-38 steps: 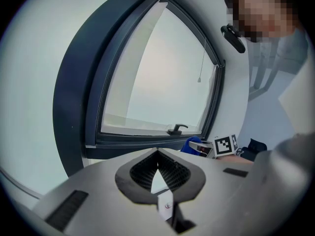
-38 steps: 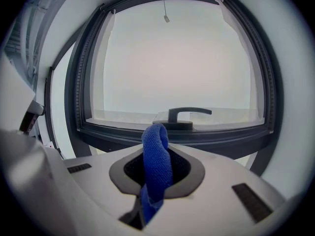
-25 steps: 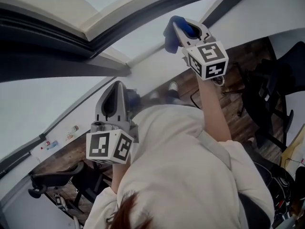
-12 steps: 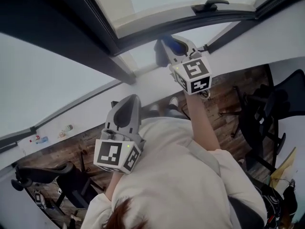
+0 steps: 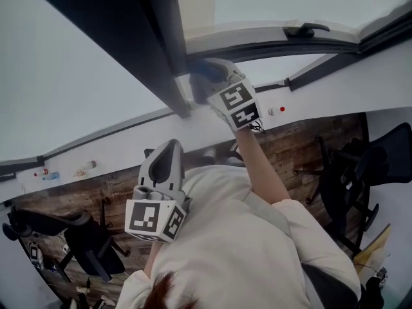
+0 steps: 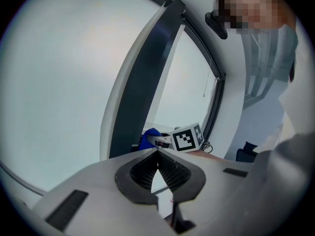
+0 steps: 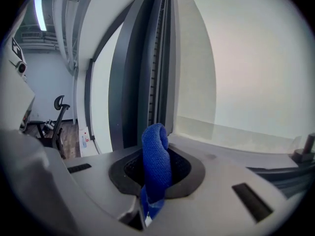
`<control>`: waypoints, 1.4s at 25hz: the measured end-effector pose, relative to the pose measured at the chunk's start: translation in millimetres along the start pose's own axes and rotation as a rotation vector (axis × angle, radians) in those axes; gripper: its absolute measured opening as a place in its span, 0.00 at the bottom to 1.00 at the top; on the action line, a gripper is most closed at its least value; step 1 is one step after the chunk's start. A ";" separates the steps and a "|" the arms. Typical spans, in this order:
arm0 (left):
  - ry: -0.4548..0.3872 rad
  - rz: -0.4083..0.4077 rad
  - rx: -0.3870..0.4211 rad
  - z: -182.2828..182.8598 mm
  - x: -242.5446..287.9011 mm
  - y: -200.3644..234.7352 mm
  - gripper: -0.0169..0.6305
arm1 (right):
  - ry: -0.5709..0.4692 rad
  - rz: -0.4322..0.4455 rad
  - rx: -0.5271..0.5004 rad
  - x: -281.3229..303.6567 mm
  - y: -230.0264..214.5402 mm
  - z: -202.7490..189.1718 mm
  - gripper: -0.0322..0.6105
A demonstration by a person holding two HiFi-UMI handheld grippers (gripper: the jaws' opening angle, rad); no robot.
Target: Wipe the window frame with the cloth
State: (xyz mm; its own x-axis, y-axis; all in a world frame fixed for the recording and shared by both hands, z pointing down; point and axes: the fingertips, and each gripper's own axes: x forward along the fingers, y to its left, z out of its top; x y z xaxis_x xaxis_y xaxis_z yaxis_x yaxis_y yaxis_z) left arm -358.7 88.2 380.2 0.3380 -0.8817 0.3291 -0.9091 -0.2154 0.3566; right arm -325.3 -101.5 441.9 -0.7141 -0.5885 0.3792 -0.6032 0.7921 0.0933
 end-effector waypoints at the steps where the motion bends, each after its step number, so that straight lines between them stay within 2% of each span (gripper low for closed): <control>1: -0.006 0.013 -0.006 0.7 -2.9 2.9 0.03 | 0.014 0.014 -0.008 5.6 4.4 -1.8 0.12; 5: -0.026 0.059 -0.027 2.2 -11.3 13.6 0.03 | 0.083 0.039 -0.033 22.2 11.9 -19.5 0.12; 9: -0.033 0.070 -0.029 2.6 -13.6 17.7 0.03 | 0.090 0.046 -0.044 26.9 8.4 -23.5 0.12; 23: -0.020 0.013 0.001 5.9 -1.6 4.5 0.03 | 0.096 0.045 -0.113 33.1 1.3 -20.0 0.12; 35: -0.021 -0.006 0.006 8.0 6.1 1.2 0.03 | 0.087 0.004 -0.073 22.0 -16.5 -26.7 0.12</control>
State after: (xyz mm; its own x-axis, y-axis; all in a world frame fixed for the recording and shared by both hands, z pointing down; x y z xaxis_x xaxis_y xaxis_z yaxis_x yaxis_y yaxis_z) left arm -359.6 79.3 375.7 0.3386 -0.8889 0.3086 -0.9085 -0.2236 0.3530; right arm -321.6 -123.2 473.3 -0.6809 -0.5712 0.4584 -0.5703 0.8062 0.1574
